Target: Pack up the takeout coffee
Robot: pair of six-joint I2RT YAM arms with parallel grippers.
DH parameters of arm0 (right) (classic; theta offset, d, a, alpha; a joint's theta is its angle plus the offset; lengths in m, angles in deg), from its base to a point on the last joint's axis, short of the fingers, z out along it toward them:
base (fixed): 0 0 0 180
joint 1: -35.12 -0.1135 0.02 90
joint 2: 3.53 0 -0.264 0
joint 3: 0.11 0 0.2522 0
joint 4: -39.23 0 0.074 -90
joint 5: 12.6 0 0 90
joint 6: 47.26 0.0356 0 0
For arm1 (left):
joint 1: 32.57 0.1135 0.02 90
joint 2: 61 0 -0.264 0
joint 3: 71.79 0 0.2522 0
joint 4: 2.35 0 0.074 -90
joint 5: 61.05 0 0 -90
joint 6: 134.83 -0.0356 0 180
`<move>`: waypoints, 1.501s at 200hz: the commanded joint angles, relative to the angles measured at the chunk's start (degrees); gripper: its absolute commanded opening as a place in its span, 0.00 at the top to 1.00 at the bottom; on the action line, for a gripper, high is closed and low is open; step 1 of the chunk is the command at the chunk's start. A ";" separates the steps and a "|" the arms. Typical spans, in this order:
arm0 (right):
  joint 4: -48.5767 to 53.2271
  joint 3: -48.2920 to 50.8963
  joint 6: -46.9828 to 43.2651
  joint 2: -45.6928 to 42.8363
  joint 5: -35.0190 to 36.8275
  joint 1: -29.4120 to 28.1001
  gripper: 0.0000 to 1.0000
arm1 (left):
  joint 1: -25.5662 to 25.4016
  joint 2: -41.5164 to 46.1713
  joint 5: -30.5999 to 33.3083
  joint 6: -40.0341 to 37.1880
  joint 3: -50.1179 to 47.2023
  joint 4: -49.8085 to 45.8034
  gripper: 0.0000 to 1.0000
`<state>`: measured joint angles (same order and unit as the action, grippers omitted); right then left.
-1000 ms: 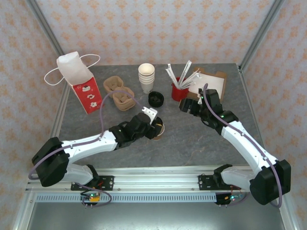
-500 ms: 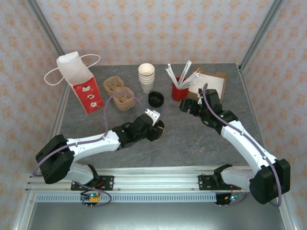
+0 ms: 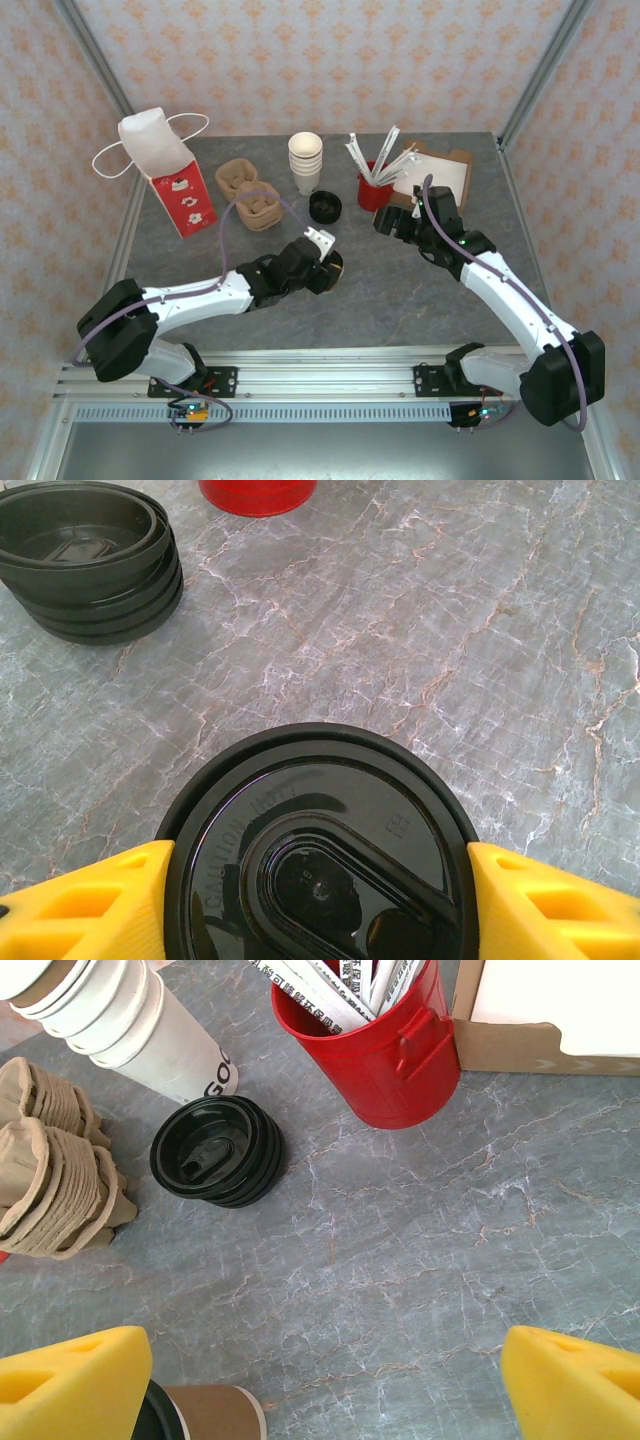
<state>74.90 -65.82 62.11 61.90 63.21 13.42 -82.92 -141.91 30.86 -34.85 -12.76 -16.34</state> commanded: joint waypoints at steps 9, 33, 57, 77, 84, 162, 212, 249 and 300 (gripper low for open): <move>0.15 0.52 -0.59 0.49 0.05 0.16 0.09 | -0.76 -0.93 0.07 0.12 1.57 -1.96 0.44; 0.18 0.35 -0.63 0.82 -0.04 0.24 0.09 | -0.76 -1.27 0.11 -0.25 1.93 -2.65 0.44; 0.06 0.17 -0.70 1.22 -0.12 0.17 0.09 | -0.80 -1.19 0.11 -0.07 1.99 -3.31 0.43; -0.07 -0.04 -0.52 1.82 -0.52 0.17 0.09 | -0.85 -0.69 0.49 1.32 2.47 -4.02 0.43; -0.10 -0.02 -0.45 1.94 -0.72 0.20 0.09 | -0.80 -0.63 0.81 1.97 2.82 -4.48 0.43; -0.55 0.57 -0.30 2.12 -0.83 0.21 0.09 | -1.31 -0.83 1.28 3.59 4.16 -6.13 0.42; -0.48 0.97 -0.28 2.08 -0.66 0.24 0.09 | -1.76 -1.54 1.82 3.99 3.79 -5.52 0.41; -0.35 1.05 -0.22 2.09 -0.75 0.19 0.09 | -2.17 -2.31 2.45 3.66 3.95 -5.54 0.41; -0.20 1.40 -0.32 1.89 -0.49 0.21 0.09 | -3.32 -4.53 4.88 3.66 2.40 -7.84 0.47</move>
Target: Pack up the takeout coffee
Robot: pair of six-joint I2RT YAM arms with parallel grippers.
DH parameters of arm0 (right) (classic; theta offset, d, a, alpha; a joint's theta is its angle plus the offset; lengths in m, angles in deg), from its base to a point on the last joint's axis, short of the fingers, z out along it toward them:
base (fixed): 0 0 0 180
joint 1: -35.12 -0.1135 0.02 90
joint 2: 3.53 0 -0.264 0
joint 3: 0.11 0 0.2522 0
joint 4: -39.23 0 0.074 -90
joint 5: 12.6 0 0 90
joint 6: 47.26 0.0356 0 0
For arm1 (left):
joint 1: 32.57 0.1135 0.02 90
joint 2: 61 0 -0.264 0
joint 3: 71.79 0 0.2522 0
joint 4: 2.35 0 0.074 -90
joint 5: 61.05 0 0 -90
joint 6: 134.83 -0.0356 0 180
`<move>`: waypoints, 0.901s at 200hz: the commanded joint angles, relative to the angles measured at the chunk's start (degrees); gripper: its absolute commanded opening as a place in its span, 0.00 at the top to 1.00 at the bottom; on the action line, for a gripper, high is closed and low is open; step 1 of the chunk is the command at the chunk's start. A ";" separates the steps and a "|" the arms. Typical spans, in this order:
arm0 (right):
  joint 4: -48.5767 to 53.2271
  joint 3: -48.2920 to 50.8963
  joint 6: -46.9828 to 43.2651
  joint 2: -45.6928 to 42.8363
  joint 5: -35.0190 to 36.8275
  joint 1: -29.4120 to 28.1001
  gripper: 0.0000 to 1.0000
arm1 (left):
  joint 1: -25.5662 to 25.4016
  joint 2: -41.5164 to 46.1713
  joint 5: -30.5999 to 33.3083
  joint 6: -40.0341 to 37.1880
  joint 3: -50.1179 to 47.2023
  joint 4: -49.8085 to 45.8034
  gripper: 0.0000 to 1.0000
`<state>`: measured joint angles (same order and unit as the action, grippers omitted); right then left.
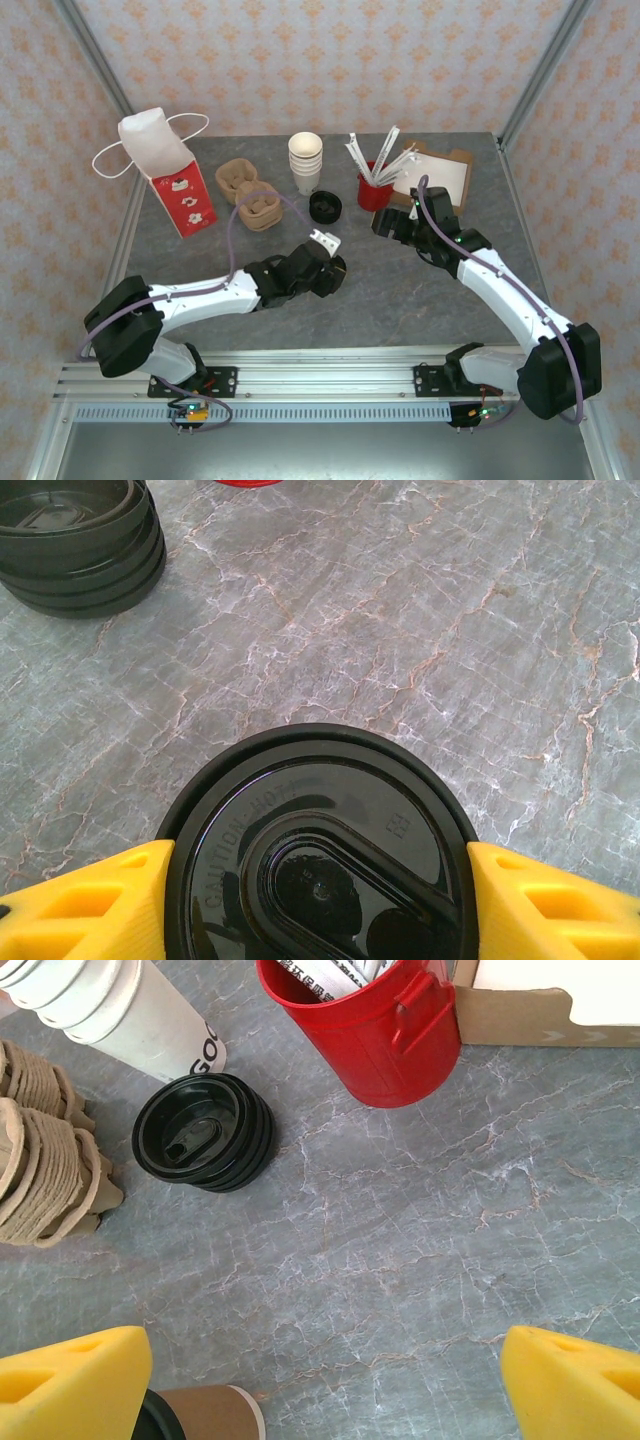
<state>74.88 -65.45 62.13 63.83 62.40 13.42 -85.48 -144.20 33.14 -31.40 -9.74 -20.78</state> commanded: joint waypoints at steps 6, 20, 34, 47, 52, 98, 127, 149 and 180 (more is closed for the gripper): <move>-0.10 1.03 -0.37 -0.11 0.41 0.18 0.09 | -0.72 -2.28 2.64 0.52 -0.99 -3.69 0.48; -0.08 1.02 -0.39 -0.14 0.41 0.23 0.09 | -0.74 -2.10 2.81 1.86 -1.91 -4.69 0.50; -0.09 1.08 -0.28 -0.12 0.41 0.21 0.09 | -0.82 -1.76 2.77 3.01 -2.80 -5.71 0.53; -0.18 1.08 -0.21 -0.07 0.34 0.17 0.09 | -0.83 -1.47 2.60 3.93 -3.57 -6.52 0.55; -0.25 1.11 -0.22 0.01 0.33 0.16 0.09 | -0.80 -1.38 2.50 4.21 -3.72 -6.97 0.55; 0.15 1.27 -0.24 -0.10 0.32 0.18 0.09 | -0.89 -1.82 2.16 6.16 -7.13 -8.99 0.58; 0.18 1.30 -0.29 -0.03 0.41 0.24 0.09 | -2.23 -3.05 2.97 5.92 -9.91 -9.09 0.59; -0.12 1.38 -0.05 0.19 0.24 0.23 0.09 | -3.46 -4.88 4.95 5.36 -9.40 -11.17 0.59; -0.23 1.08 0.12 1.55 -0.38 0.20 0.09 | -3.43 -7.88 5.32 5.11 -7.00 -14.41 0.59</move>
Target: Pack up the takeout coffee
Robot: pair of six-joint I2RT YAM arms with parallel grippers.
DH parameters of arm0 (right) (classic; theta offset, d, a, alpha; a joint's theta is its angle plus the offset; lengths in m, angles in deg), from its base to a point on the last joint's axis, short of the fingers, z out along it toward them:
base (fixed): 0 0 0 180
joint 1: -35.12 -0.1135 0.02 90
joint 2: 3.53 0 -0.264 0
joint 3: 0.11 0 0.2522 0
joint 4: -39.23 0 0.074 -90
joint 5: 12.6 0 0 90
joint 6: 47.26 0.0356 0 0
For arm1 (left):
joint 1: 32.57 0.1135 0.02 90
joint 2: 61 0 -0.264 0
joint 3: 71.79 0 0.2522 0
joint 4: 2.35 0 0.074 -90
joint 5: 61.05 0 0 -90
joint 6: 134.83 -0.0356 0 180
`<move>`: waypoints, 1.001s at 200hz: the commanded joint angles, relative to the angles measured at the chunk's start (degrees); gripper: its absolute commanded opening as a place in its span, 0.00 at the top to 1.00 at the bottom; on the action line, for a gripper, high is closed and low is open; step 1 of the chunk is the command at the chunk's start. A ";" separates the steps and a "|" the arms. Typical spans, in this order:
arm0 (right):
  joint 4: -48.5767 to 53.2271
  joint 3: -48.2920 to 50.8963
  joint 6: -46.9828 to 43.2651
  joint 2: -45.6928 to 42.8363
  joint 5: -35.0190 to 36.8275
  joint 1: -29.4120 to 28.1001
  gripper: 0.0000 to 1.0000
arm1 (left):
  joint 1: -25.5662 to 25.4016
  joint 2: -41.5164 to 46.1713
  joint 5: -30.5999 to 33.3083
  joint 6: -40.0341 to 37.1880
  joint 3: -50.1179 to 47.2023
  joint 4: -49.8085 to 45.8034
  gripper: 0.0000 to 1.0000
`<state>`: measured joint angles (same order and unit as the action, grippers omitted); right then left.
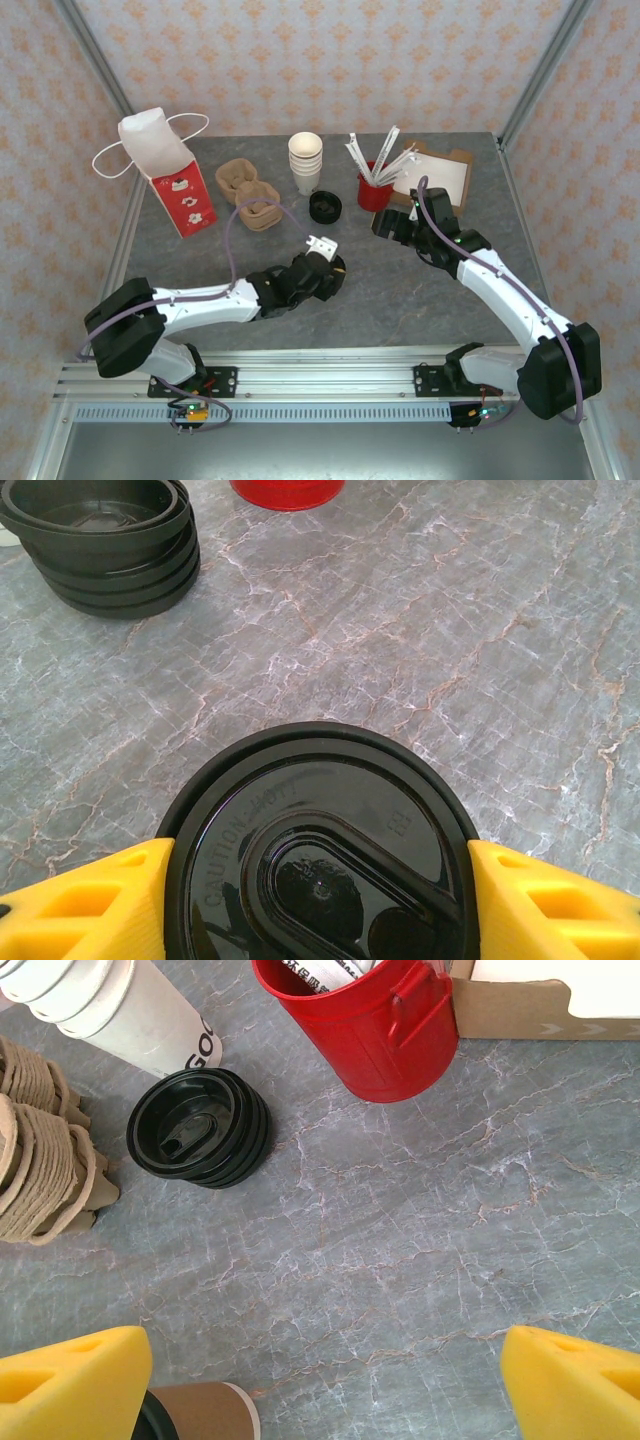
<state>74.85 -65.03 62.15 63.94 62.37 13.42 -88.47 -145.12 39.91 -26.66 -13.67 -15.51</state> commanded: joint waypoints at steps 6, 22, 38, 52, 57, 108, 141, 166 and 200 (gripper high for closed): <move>-0.01 0.58 0.11 1.44 -0.35 0.20 0.09 | -0.46 -7.43 -1.77 0.52 -2.62 -20.38 0.59; 0.53 0.31 -0.21 1.39 -0.10 0.21 0.09 | -0.46 -8.67 -2.56 1.31 -1.51 -22.95 0.60; 0.80 0.17 -0.46 1.27 0.06 0.16 0.09 | -0.67 -10.53 -2.21 1.78 0.22 -26.95 0.60; 0.96 0.09 -0.52 1.38 0.00 0.18 0.09 | -1.27 -11.40 -1.01 1.84 1.52 -29.75 0.61; 0.96 0.01 -0.57 1.44 -0.08 0.16 0.09 | -1.45 -11.51 -0.58 1.78 1.87 -30.54 0.61; 1.87 -1.27 -1.21 1.53 0.35 0.16 0.09 | -1.69 -9.06 -1.87 2.19 8.75 -32.21 0.57; 2.74 -1.92 -1.59 1.18 0.48 0.17 0.09 | -1.68 -9.29 -1.52 2.57 13.01 -31.08 0.51; 2.94 -2.19 -1.75 1.13 0.61 0.18 0.09 | -1.67 -9.06 -1.56 3.34 15.87 -30.68 0.47; 3.01 -2.06 -1.92 1.05 0.70 0.22 0.09 | -1.58 -7.69 -0.71 4.19 18.45 -30.50 0.43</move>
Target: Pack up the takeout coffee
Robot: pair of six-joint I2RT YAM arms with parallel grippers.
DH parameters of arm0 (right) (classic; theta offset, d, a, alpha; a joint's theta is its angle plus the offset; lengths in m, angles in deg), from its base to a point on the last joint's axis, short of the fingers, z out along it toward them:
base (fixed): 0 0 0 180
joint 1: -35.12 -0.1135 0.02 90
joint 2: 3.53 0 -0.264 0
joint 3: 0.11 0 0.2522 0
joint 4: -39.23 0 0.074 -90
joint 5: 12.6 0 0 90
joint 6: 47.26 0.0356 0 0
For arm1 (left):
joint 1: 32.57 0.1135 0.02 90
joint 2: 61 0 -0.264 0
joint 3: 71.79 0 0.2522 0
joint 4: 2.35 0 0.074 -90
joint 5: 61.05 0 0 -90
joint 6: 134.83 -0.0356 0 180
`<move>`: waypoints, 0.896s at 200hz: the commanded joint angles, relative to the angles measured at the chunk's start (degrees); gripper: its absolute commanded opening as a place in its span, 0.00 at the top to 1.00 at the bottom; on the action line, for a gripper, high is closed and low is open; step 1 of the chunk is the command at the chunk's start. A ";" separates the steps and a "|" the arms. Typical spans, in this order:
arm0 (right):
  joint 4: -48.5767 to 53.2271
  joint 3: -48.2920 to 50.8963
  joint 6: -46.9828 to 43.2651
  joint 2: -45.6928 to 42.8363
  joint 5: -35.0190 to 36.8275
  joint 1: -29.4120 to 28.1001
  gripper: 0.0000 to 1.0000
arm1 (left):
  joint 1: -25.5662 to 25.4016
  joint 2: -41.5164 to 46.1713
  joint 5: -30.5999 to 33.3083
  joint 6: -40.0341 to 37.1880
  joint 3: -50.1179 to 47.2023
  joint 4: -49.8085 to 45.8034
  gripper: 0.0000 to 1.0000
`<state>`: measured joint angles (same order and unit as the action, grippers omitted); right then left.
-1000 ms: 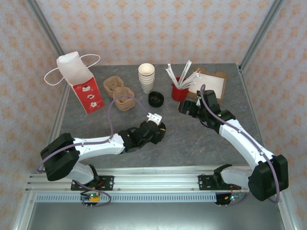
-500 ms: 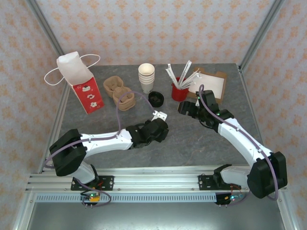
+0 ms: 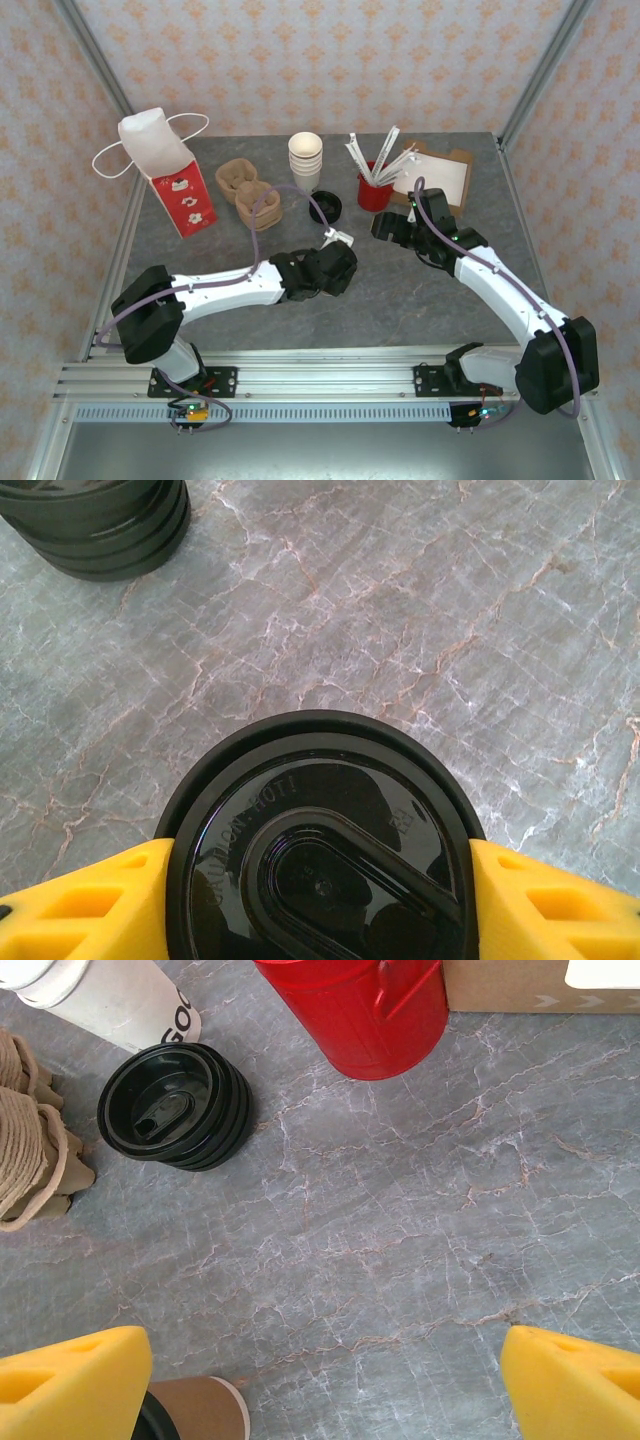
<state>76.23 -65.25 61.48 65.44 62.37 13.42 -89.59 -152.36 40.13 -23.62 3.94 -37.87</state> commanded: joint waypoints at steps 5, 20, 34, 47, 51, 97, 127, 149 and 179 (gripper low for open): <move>1.68 -1.72 -1.22 -0.42 0.78 0.20 0.09 | -0.47 -0.28 -0.82 1.26 1.13 -8.14 0.42; 1.63 -1.58 -1.23 -0.48 0.87 0.19 0.09 | -0.27 0.57 -0.52 1.62 1.38 -7.80 0.40; 1.59 -1.45 -1.24 -0.43 0.79 0.18 0.09 | -0.19 1.20 -0.55 2.15 1.44 -7.33 0.39; 1.63 -1.40 -1.19 -0.54 0.70 0.23 0.09 | -0.16 1.68 -0.78 2.49 1.18 -6.62 0.37; 1.74 -1.38 -1.17 -0.53 0.70 0.18 0.09 | -0.12 1.82 -0.72 2.55 1.00 -6.47 0.36; 1.98 -1.45 -1.31 -0.77 0.87 0.19 0.09 | -0.17 2.80 -1.07 3.53 -1.71 -5.01 0.32; 1.98 -1.53 -1.29 -0.77 0.61 0.16 0.09 | -0.13 4.88 -0.94 4.02 -2.47 -4.26 0.29; 2.40 -1.78 -2.03 -0.85 0.34 0.21 0.09 | -0.16 6.55 -0.29 4.01 -2.30 -4.10 0.27; 2.99 -1.67 -3.11 -0.85 0.24 0.17 0.09 | -0.14 7.92 -0.05 3.77 -2.29 -4.18 0.23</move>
<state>77.70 -65.25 60.17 65.42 62.40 13.42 -89.59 -146.78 39.26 -20.63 2.11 -41.22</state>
